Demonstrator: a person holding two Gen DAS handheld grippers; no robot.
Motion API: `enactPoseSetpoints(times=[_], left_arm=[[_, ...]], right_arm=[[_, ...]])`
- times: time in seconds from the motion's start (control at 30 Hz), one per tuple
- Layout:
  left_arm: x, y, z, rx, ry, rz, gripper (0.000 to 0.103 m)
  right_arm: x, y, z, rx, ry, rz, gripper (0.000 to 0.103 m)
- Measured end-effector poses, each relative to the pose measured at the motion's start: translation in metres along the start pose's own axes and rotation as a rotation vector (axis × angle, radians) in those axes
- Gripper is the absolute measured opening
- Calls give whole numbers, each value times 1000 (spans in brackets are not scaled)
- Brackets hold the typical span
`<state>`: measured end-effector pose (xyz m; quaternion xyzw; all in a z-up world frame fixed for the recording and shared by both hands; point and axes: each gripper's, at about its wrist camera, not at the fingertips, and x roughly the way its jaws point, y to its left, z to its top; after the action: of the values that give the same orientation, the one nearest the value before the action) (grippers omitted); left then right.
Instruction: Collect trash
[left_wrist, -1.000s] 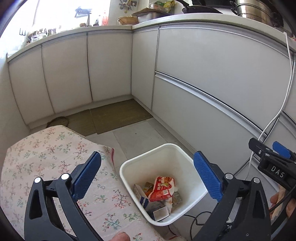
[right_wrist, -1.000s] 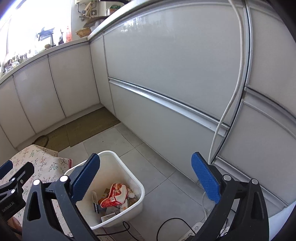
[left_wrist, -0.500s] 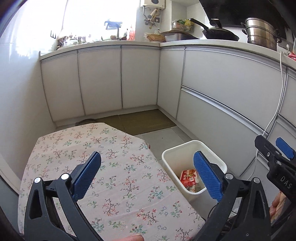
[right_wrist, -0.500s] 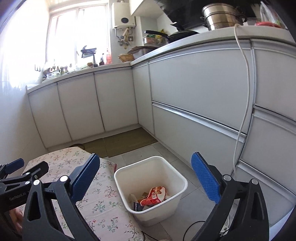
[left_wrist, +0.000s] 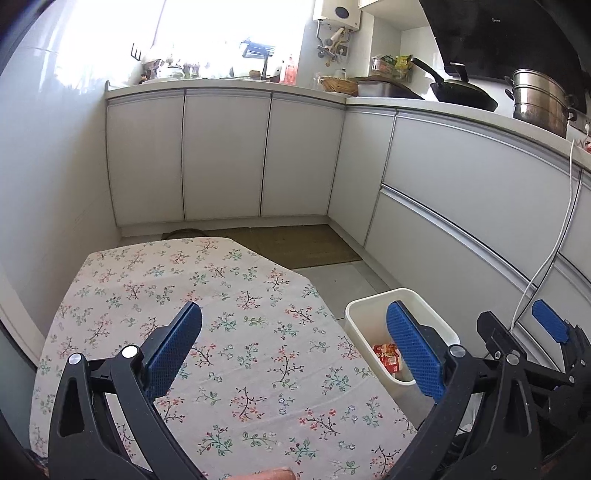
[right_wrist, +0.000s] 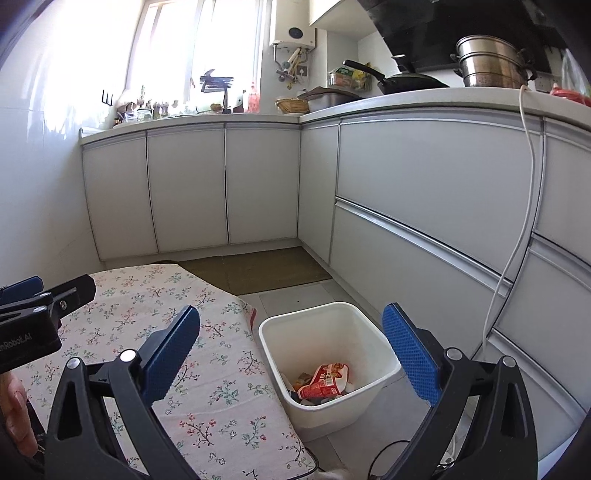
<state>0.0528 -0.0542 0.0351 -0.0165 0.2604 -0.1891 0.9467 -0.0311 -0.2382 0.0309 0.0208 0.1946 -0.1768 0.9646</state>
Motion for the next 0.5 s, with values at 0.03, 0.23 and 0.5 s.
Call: enactPoseSetpoints(times=[0.03,0.23,0.5], left_arm=[[0,3,0,-10,0,2,96],[2,9,2,-26,11,17,96],[3,3,0,-1,13,39,96]], right_arm=[[0,2,0,-5,-5,-5,96],[0,5,-1,-20,-10,-10,96],[-1,4,0,-16,-15,-14,96]])
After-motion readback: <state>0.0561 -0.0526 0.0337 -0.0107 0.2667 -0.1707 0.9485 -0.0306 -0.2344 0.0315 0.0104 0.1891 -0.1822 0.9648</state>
